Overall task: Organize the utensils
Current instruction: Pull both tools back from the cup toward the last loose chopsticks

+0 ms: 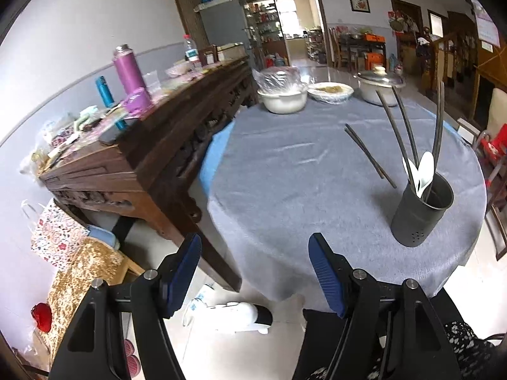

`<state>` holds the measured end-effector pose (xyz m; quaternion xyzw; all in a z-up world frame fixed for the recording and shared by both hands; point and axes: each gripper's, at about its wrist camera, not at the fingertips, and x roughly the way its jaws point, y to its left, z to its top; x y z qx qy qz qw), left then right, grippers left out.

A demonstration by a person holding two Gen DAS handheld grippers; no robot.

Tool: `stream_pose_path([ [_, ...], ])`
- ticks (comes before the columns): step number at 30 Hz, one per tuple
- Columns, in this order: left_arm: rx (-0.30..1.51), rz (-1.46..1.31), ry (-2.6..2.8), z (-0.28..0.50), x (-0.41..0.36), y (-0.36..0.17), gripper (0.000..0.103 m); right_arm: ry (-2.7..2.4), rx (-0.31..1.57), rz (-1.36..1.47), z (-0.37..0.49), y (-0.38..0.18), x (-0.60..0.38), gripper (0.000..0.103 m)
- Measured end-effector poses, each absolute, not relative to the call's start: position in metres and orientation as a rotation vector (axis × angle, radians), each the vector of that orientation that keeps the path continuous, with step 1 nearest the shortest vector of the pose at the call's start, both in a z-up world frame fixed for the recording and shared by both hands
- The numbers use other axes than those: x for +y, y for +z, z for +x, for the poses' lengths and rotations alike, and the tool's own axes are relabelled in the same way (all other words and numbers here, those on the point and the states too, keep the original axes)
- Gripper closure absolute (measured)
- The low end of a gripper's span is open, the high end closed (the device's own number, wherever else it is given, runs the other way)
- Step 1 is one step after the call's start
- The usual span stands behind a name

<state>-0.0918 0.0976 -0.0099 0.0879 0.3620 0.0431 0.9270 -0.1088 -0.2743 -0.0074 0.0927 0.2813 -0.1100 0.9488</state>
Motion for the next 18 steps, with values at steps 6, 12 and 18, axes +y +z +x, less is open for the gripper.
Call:
stream_pose_path([
  [6, 0.75, 0.153, 0.148, -0.106, 0.129, 0.004, 0.031, -0.282, 0.541, 0.129, -0.129, 0.014, -0.281, 0.092],
  [12, 0.719, 0.152, 0.173, -0.105, 0.147, 0.028, 0.031, -0.276, 0.508, 0.054, -0.117, 0.049, -0.271, 0.092],
  [18, 0.584, 0.148, 0.066, -0.061, 0.131, 0.069, 0.025, -0.151, 0.441, 0.027, -0.07, 0.083, -0.249, 0.082],
])
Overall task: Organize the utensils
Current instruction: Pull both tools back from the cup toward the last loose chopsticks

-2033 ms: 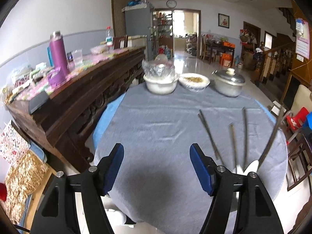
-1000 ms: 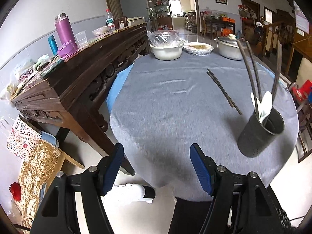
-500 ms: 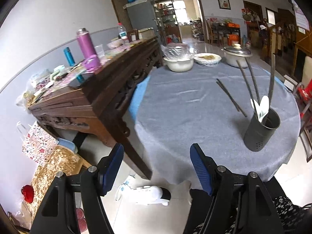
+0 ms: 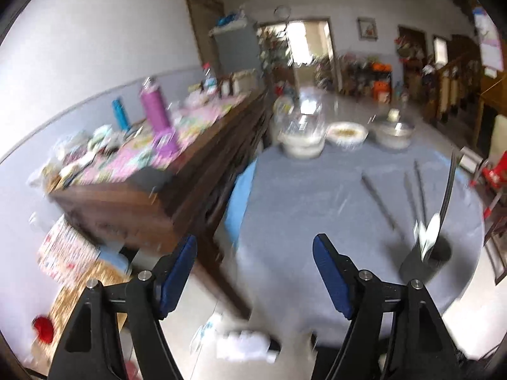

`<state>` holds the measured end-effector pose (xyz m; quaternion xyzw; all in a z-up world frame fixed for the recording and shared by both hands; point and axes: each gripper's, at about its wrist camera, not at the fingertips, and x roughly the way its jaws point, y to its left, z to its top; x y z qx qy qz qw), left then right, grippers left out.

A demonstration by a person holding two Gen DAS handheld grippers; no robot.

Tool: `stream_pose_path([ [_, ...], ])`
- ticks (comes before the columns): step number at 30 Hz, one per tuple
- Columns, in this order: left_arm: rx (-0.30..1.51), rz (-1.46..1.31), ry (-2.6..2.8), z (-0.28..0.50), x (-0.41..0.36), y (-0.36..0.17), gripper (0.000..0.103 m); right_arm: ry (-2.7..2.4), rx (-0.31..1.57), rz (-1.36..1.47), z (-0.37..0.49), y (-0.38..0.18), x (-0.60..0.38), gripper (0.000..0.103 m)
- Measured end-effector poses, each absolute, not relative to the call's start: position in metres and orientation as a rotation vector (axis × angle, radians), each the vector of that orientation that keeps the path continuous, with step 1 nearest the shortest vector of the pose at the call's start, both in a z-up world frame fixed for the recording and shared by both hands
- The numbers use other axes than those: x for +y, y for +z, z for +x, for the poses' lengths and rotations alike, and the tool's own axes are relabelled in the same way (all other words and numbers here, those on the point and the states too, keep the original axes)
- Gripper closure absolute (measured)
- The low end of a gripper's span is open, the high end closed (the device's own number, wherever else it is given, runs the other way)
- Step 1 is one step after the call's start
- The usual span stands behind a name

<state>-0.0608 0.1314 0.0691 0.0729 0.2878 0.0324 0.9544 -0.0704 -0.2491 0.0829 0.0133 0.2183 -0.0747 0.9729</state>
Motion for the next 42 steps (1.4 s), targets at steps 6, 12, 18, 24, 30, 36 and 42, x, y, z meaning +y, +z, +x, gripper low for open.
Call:
stream_pose_path([
  [6, 0.535, 0.145, -0.021, 0.01, 0.108, 0.082, 0.024, -0.101, 0.382, 0.078, -0.014, 0.101, -0.251, 0.08],
  [12, 0.544, 0.105, -0.001, 0.024, 0.106, 0.066, 0.024, -0.129, 0.392, 0.183, 0.005, 0.083, -0.27, 0.08],
  [18, 0.633, 0.046, 0.028, -0.023, 0.134, 0.041, 0.024, -0.161, 0.403, 0.182, -0.034, 0.075, -0.278, 0.08],
  [24, 0.627, 0.033, 0.087, -0.083, 0.162, 0.035, 0.024, -0.166, 0.383, 0.19, -0.082, 0.079, -0.275, 0.08],
  [30, 0.661, 0.062, 0.129, -0.119, 0.174, 0.04, 0.024, -0.175, 0.404, 0.163, -0.115, 0.08, -0.27, 0.08],
  [36, 0.654, 0.201, 0.144, -0.123, 0.166, 0.067, 0.024, -0.2, 0.392, 0.136, -0.121, 0.096, -0.279, 0.07],
  [42, 0.533, 0.236, 0.054, -0.069, 0.132, 0.104, 0.02, -0.171, 0.395, 0.155, -0.063, 0.1, -0.286, 0.066],
])
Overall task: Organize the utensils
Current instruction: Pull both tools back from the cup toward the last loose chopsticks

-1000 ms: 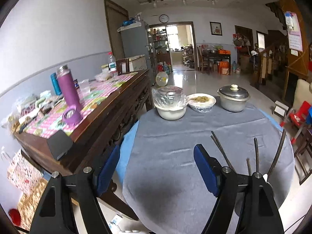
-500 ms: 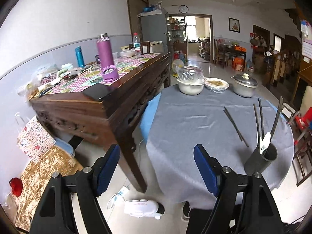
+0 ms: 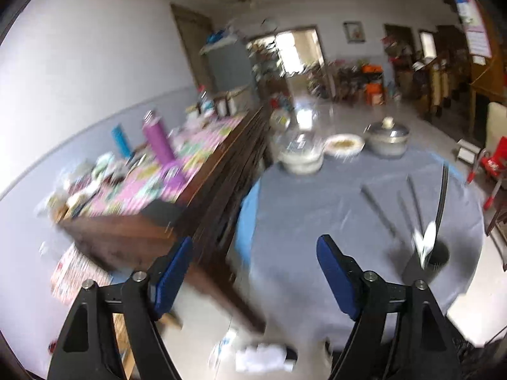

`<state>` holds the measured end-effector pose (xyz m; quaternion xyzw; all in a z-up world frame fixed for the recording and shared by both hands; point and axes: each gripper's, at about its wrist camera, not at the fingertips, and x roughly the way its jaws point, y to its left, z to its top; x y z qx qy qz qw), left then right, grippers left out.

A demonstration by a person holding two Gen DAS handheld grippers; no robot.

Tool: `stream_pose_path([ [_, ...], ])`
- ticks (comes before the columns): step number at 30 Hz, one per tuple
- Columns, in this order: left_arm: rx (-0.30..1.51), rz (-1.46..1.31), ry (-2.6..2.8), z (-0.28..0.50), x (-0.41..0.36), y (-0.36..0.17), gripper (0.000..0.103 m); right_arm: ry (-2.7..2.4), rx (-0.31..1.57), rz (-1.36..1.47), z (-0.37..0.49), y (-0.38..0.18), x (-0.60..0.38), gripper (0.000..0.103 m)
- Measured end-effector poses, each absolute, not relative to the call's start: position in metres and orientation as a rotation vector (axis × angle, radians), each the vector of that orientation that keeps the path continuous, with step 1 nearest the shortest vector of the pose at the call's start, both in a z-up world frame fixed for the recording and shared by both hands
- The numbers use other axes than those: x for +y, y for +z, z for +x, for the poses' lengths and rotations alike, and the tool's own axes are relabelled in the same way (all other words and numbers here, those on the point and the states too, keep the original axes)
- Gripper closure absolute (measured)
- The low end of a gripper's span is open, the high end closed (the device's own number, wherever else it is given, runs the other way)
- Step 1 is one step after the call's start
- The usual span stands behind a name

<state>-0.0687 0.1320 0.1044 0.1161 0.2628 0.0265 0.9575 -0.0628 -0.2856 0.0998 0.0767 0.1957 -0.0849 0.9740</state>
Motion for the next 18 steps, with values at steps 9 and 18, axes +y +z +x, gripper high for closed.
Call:
stream_pose_path([
  [9, 0.507, 0.071, -0.081, 0.032, 0.096, 0.086, 0.02, -0.077, 0.38, 0.272, 0.019, 0.067, -0.284, 0.065],
  [18, 0.58, 0.074, -0.017, -0.043, 0.117, 0.056, 0.02, -0.121, 0.386, 0.248, -0.047, 0.066, -0.285, 0.064],
])
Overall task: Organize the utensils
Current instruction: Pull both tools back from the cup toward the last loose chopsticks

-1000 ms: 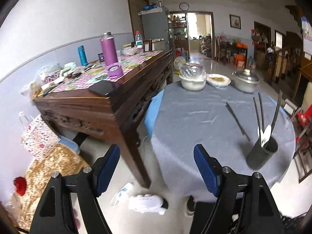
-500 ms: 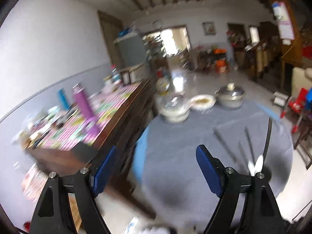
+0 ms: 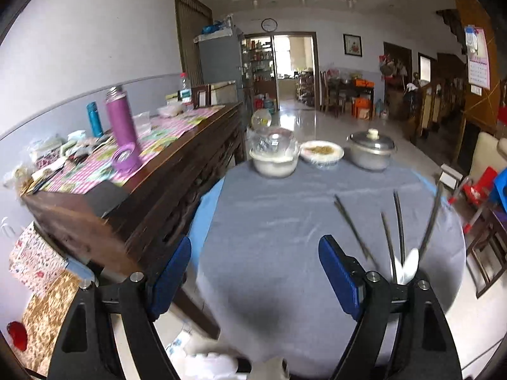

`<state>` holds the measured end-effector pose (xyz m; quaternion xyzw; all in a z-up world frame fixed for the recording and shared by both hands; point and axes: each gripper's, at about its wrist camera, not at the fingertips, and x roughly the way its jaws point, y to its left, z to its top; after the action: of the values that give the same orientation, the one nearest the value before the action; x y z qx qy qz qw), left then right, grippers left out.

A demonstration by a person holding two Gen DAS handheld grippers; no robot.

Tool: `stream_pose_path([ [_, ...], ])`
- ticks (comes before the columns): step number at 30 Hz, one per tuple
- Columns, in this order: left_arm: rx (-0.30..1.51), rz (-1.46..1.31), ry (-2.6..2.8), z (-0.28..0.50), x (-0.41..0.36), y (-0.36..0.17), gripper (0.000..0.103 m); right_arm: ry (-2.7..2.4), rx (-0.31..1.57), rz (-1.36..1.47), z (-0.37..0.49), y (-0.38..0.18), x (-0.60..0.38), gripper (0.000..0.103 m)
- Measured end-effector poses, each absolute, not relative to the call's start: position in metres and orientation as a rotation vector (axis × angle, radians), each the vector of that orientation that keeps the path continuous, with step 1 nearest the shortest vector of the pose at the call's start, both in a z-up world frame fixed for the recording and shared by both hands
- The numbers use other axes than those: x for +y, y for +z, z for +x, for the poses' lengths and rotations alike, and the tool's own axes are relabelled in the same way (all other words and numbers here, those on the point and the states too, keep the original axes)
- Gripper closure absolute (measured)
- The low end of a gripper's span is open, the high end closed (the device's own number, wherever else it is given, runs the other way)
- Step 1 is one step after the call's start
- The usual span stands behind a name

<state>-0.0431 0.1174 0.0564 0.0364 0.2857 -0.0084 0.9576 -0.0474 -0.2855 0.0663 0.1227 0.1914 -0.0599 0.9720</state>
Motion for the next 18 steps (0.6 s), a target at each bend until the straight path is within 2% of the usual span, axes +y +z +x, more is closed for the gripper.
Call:
stream_pose_path([
  [3, 0.599, 0.067, 0.009, -0.07, 0.128, 0.052, 0.02, -0.131, 0.405, 0.245, -0.076, 0.065, -0.286, 0.061],
  [11, 0.71, 0.081, 0.053, -0.126, 0.15, 0.044, 0.02, -0.182, 0.463, 0.215, -0.126, 0.072, -0.293, 0.061],
  [14, 0.748, 0.108, 0.091, -0.132, 0.156, 0.046, 0.02, -0.199, 0.484, 0.216, -0.13, 0.08, -0.303, 0.061],
  [18, 0.71, 0.101, 0.06, -0.115, 0.157, 0.062, 0.02, -0.203, 0.491, 0.212, -0.111, 0.092, -0.308, 0.06],
])
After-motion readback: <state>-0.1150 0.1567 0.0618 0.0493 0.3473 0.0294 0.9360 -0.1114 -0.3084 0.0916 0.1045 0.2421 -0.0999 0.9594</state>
